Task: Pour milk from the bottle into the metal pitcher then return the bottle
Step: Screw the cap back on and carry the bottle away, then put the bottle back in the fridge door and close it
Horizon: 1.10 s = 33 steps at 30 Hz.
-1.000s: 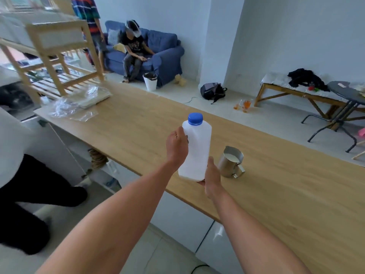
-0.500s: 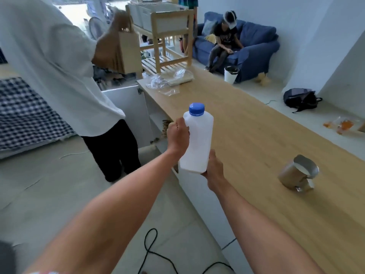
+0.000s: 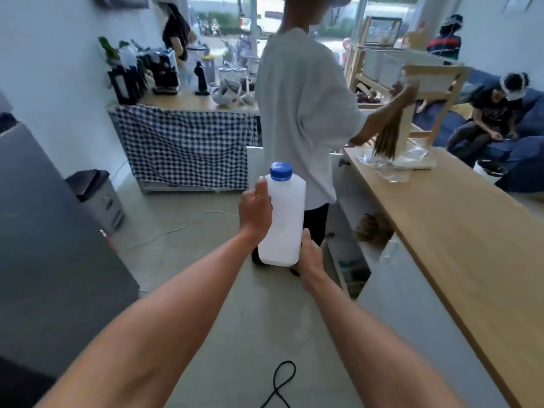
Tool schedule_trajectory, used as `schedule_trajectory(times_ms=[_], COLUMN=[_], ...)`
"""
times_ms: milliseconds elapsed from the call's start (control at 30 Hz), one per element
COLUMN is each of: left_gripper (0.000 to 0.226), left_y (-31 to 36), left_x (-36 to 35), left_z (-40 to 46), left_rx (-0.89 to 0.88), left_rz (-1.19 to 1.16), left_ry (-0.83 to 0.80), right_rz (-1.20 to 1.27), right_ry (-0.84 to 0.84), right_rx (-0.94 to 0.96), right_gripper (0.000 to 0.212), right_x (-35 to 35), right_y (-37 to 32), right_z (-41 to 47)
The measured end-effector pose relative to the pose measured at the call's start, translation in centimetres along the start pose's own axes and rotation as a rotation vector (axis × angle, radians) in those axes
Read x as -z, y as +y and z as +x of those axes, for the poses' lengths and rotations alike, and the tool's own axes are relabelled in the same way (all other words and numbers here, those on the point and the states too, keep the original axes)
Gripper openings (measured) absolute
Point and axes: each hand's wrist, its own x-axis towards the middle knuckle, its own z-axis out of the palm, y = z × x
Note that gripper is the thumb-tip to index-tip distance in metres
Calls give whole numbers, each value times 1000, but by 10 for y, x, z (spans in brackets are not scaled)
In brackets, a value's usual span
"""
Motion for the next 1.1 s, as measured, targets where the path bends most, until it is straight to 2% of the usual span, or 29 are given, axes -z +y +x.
schedule_trajectory(times_ms=[67,167,300,567,800,933,1100], left_gripper=[70,65,61,60,57,56,56], left_y=[3,7,7,7,-4,3,12], left_x=[47,121,213,360,441,464,483], left_z=[15,34,49,45,34,29,20], left_rx=[-11,-62,-79,-46,5,21,95], left_rz=[31,101,186,288,243,161,187], left_ry=[66,193,360,664,892,1098,1347], right_rz=[-53,-75,-58,-174,-280,-384,-425], right_ry=[-45,-216,-366,-654,-857,-1032,-1215], right_rx=[16,37,-6,-79,-122,-104,-129], right_gripper=[55,41,46,48,48,51,47], right_x=[-53,-129,-223,-362,-446,-481,-514], right_y=[-1,-6,0,27,52,55,58], right_z=[0,-22,-47,-100,-130,-138,-151])
